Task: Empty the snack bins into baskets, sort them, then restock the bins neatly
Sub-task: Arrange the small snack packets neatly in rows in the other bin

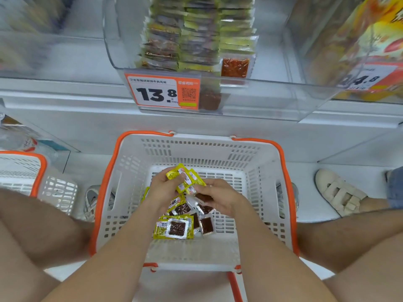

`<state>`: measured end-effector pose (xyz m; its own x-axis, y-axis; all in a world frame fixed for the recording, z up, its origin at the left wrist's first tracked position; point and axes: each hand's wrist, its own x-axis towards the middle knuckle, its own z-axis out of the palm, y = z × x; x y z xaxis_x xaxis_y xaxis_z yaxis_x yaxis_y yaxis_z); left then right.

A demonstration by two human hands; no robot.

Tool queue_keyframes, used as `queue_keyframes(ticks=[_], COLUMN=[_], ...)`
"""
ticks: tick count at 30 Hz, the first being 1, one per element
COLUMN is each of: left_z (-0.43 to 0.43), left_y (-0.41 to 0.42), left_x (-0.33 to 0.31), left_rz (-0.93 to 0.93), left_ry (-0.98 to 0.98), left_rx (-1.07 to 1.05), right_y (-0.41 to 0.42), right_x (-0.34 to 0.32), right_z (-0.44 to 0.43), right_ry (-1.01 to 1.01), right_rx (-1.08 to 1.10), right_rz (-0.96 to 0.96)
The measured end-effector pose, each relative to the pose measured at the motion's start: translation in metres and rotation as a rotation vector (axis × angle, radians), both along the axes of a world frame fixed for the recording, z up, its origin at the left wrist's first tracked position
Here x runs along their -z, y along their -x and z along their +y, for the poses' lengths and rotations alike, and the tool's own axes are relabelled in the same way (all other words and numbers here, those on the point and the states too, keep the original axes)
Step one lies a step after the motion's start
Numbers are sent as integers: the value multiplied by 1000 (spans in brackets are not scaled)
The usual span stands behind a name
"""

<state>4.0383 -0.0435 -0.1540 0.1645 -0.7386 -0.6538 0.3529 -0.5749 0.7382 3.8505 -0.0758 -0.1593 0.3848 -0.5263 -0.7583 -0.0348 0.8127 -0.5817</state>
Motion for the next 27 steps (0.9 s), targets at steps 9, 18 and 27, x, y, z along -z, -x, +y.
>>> queue_keyframes(ticks=[9,18,27], left_z=[-10,-24,-14], left_y=[-8,-9,-6], left_x=[-7,-14,-11], left_rz=[-22,-295,-201], left_ry=[-101,-116,-139], left_rx=[-107,328,529], right_y=[-1,-11,-5], right_x=[0,-18,-28], right_z=[-16,-35,-35], right_ry=[143,640,667], right_rx=[335,-402,-150], right_rz=[176,455,654])
